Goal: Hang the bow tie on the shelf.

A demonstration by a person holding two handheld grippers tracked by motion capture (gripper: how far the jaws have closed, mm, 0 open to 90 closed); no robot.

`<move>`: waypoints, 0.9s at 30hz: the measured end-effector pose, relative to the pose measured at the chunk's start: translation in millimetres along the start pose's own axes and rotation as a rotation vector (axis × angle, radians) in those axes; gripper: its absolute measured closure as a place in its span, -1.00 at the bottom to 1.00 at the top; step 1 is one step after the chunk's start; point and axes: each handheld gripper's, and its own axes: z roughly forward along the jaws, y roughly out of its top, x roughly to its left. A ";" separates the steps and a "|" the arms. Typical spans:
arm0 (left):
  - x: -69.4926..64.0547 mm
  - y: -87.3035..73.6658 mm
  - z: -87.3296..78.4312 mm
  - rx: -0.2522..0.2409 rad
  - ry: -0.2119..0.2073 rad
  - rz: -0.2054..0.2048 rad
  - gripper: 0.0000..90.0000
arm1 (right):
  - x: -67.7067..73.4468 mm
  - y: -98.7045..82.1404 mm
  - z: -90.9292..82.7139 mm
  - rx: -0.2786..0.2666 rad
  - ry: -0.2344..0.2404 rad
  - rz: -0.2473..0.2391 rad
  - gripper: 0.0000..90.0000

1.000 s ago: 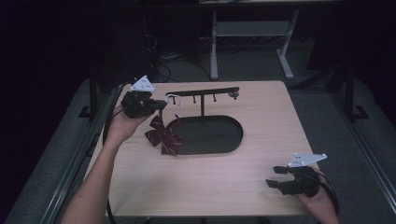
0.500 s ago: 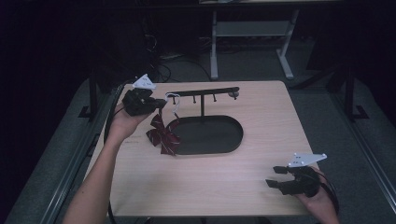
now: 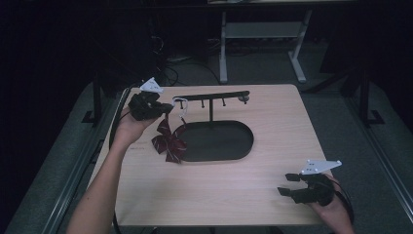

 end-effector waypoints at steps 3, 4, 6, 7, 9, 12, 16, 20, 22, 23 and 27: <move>0.2 -0.2 1.6 0.006 -0.001 -0.011 0.95 | 0.2 0.3 0.5 0.004 0.001 0.000 -0.23; 1.3 -0.2 2.3 0.009 -0.001 0.000 0.95 | 0.4 0.3 0.5 0.005 0.001 0.002 -0.23; 1.1 -0.3 3.7 0.017 -0.002 -0.005 0.95 | 0.5 0.3 0.5 0.005 0.001 0.002 -0.23; 0.8 -0.4 4.5 0.016 -0.001 -0.008 0.95 | 0.2 0.3 0.4 0.004 0.001 0.000 -0.23; 0.1 -0.2 5.5 0.022 -0.001 -0.012 0.95 | -0.2 0.2 0.2 0.001 0.001 -0.002 -0.23; 1.3 0.0 6.3 0.024 -0.001 -0.007 0.94 | -0.1 0.1 0.1 0.002 0.001 -0.002 -0.23; 1.7 -0.4 6.9 0.027 0.003 -0.013 0.94 | 0.2 0.0 0.0 -0.002 0.000 0.000 -0.23; 2.4 -0.9 7.4 0.033 0.004 -0.021 0.94 | 0.2 -0.2 -0.2 -0.002 0.000 0.003 -0.23; 2.5 -1.6 8.8 0.035 0.007 -0.027 0.93 | 0.2 0.0 -0.4 -0.001 -0.001 0.002 -0.23; 2.5 -1.6 8.8 0.035 0.007 -0.027 0.92 | 0.2 0.0 -0.4 -0.001 -0.001 0.002 -0.23; 2.8 -2.2 9.4 0.046 0.014 -0.016 0.90 | 1.0 -0.2 -0.8 0.002 -0.003 -0.001 -0.23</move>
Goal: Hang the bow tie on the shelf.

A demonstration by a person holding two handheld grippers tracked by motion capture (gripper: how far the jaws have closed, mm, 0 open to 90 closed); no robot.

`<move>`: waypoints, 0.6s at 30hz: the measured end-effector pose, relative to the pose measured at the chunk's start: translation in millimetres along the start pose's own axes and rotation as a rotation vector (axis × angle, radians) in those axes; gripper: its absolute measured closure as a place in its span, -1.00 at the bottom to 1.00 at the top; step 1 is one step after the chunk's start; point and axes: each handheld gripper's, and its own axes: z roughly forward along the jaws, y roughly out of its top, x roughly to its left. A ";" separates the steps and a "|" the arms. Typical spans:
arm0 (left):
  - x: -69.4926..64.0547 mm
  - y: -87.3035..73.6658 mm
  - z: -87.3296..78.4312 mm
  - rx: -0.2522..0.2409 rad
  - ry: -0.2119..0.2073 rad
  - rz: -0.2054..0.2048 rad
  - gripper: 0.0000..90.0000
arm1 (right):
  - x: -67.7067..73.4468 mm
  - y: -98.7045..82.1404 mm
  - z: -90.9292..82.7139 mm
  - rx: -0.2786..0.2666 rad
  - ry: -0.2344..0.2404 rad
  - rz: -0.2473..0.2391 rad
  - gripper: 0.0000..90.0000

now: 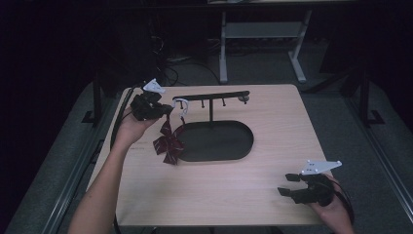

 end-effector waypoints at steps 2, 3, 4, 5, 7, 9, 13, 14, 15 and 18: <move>-0.5 -0.6 -0.1 0.000 -0.004 -0.006 0.89 | 0.1 0.0 -0.3 -0.002 0.000 -0.001 -0.23; -0.6 -0.8 -0.1 0.002 -0.005 -0.005 0.89 | -0.1 0.1 -0.6 -0.007 0.000 0.000 -0.23; -0.7 -1.0 -0.1 0.003 -0.005 -0.006 0.89 | -0.1 0.1 -0.6 -0.007 0.000 0.000 -0.23; -0.5 -1.1 -0.5 0.005 -0.003 -0.001 0.88 | 0.0 0.1 -0.7 -0.008 0.001 0.000 -0.23; -1.5 -2.2 -1.3 0.003 -0.003 -0.006 0.88 | 1.2 0.1 -1.1 -0.007 0.001 0.009 -0.23; -1.3 -2.5 -1.4 0.003 -0.001 -0.001 0.88 | 1.0 0.0 -1.5 -0.007 0.000 0.005 -0.23; -1.6 -3.6 -2.7 0.004 -0.002 0.001 0.86 | 0.5 -0.3 -2.4 -0.009 -0.003 0.004 -0.23; -2.7 -4.2 -3.0 0.002 -0.005 -0.009 0.86 | 0.6 -0.2 -2.6 -0.010 -0.004 0.004 -0.23; -2.9 -4.5 -3.4 0.003 -0.006 -0.001 0.86 | 0.7 -0.1 -2.9 -0.016 -0.002 0.000 -0.23; -5.6 -6.2 -3.7 0.006 -0.013 -0.004 0.86 | 0.9 0.1 -3.6 -0.014 -0.003 0.002 -0.23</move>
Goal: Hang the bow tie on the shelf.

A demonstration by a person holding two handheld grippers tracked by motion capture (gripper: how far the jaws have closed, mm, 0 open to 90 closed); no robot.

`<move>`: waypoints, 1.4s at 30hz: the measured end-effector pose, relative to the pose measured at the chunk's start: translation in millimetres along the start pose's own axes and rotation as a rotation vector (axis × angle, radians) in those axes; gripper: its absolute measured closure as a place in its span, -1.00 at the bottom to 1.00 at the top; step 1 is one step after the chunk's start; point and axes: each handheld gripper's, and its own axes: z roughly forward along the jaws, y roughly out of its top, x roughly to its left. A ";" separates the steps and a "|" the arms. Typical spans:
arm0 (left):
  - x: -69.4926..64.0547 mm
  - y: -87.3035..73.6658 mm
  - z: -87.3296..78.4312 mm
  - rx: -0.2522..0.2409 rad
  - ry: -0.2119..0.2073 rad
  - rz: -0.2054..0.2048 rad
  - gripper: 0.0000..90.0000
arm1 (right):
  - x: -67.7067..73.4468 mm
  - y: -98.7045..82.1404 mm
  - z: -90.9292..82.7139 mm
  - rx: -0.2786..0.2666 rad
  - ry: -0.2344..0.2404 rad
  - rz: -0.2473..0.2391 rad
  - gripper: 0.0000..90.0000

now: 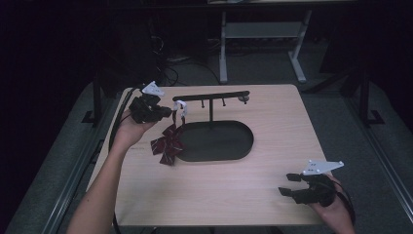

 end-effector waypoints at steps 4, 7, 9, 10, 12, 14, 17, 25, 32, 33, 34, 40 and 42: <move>-2.3 -2.4 0.2 0.009 -0.006 0.000 0.84 | 0.2 -0.1 -1.2 0.001 -0.004 0.005 -0.23; -3.2 -3.9 -0.7 0.008 -0.009 0.005 0.82 | 0.0 -0.3 -1.7 0.000 -0.004 0.003 -0.23; -3.8 -5.9 -2.0 0.002 -0.008 0.006 0.78 | -0.5 -0.3 -2.1 -0.003 -0.006 0.003 -0.23; -4.1 -6.7 -2.4 0.001 -0.010 0.010 0.77 | -0.6 -0.3 -1.9 -0.004 -0.005 0.004 -0.23; -5.2 -7.5 -3.2 0.002 -0.011 0.008 0.77 | -0.6 -0.3 -1.9 -0.004 -0.005 0.005 -0.23; -5.6 -8.6 -3.9 0.006 -0.011 0.016 0.73 | -0.8 -0.2 -1.9 0.000 -0.007 0.005 -0.23; -7.3 -10.8 -4.8 0.001 -0.017 0.008 0.70 | -0.8 0.0 -1.8 0.000 -0.007 0.006 -0.23; -9.4 -16.3 -8.8 0.010 -0.024 0.008 0.61 | -1.3 0.2 -1.9 0.002 -0.009 0.009 -0.23; -11.4 -24.2 -11.7 -0.005 -0.025 0.000 0.55 | -2.1 -0.1 -2.4 -0.005 -0.011 0.009 -0.24; -11.0 -25.6 -12.3 0.000 -0.023 0.006 0.52 | -2.4 -0.2 -2.8 -0.003 -0.013 0.008 -0.24; -12.0 -27.2 -12.4 -0.004 -0.027 -0.005 0.52 | -2.4 -0.2 -2.8 -0.003 -0.013 0.008 -0.24; -15.0 -36.7 -14.3 0.005 -0.030 -0.008 0.46 | -2.8 0.0 -2.9 -0.003 -0.015 0.011 -0.24; -15.6 -38.8 -14.6 0.008 -0.029 -0.008 0.45 | -2.7 0.0 -3.0 -0.003 -0.015 0.011 -0.24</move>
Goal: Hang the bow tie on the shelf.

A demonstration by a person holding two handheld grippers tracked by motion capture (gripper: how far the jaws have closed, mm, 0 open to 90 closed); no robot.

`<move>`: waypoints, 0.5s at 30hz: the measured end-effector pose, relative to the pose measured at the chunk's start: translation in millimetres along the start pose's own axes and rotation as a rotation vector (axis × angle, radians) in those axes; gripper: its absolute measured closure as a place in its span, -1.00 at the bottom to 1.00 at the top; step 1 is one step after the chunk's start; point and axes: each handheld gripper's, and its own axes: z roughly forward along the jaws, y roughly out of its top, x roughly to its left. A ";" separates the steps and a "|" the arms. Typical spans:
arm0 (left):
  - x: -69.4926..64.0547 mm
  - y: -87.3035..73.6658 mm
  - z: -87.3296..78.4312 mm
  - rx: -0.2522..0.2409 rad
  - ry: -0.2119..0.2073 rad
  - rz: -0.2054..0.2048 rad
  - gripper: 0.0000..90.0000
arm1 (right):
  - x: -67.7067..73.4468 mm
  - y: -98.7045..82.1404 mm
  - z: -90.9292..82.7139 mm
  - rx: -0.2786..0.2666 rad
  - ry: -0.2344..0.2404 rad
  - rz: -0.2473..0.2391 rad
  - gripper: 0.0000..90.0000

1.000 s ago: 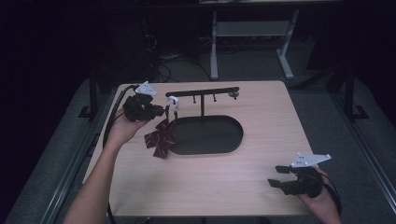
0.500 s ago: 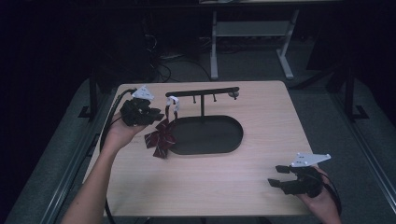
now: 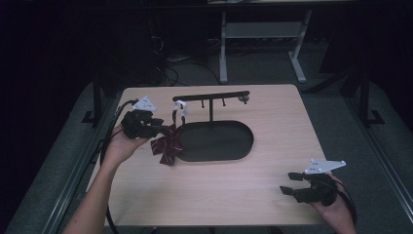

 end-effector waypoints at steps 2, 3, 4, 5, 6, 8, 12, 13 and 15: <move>-1.4 -3.1 -0.3 0.001 -0.002 -0.001 0.43 | -0.1 0.0 0.0 0.000 0.000 0.000 -0.24; -2.4 -4.7 -0.3 -0.002 0.000 -0.005 0.40 | 0.1 -0.1 0.2 0.000 0.000 0.004 -0.24; -2.8 -5.7 -0.6 -0.001 -0.001 -0.003 0.40 | 0.1 0.0 0.3 0.001 0.001 0.006 -0.24; -3.5 -6.5 -0.7 -0.002 -0.002 -0.008 0.39 | 0.1 0.0 0.5 0.002 0.000 0.007 -0.24; -3.9 -7.9 -0.9 0.001 -0.004 -0.005 0.38 | -0.2 -0.1 0.7 0.001 0.001 0.003 -0.24; -5.1 -9.9 -1.0 0.001 -0.004 -0.011 0.33 | -0.2 0.0 0.8 0.001 0.001 0.000 -0.24; -9.2 -14.0 -1.8 0.000 -0.008 -0.007 0.30 | 0.2 0.0 0.1 0.003 0.000 0.006 -0.24; -10.3 -15.1 -2.1 -0.001 -0.011 -0.007 0.29 | 0.2 0.0 0.0 0.004 0.000 0.006 -0.24; -12.4 -17.1 -2.6 -0.004 -0.010 -0.005 0.28 | 0.1 -0.1 0.1 0.005 0.001 0.007 -0.24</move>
